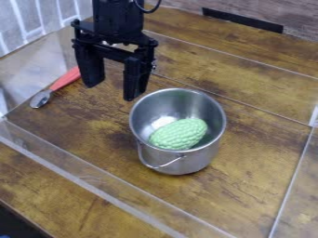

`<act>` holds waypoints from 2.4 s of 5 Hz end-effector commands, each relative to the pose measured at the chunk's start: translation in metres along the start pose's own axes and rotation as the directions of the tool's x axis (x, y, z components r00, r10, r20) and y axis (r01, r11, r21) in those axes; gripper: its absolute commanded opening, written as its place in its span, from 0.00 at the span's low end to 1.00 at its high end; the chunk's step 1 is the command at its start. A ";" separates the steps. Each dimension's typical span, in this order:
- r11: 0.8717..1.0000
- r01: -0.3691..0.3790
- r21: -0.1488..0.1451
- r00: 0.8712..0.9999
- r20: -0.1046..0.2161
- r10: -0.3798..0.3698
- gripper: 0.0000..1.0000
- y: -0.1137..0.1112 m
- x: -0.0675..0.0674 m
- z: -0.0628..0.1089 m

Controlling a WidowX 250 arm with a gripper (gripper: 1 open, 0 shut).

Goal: Remove the green object from the silver pot and put it on the table

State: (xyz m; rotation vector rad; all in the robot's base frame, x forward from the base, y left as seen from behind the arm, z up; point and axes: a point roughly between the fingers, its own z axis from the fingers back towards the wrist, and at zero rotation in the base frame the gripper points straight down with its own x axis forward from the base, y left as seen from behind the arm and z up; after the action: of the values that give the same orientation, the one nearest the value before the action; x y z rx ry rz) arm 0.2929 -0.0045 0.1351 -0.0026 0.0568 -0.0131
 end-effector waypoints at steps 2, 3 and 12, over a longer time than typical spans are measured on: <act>1.000 -0.012 -0.017 1.000 -0.013 0.012 1.00 -0.014 0.005 -0.016; 0.999 -0.014 -0.030 1.000 0.001 0.014 1.00 -0.024 0.011 -0.018; 0.995 -0.090 -0.033 0.979 0.181 0.095 1.00 -0.048 0.046 -0.025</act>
State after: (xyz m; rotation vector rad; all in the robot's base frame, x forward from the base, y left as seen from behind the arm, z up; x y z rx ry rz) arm 0.3339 -0.0465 0.0928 -0.0190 -0.0776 0.1047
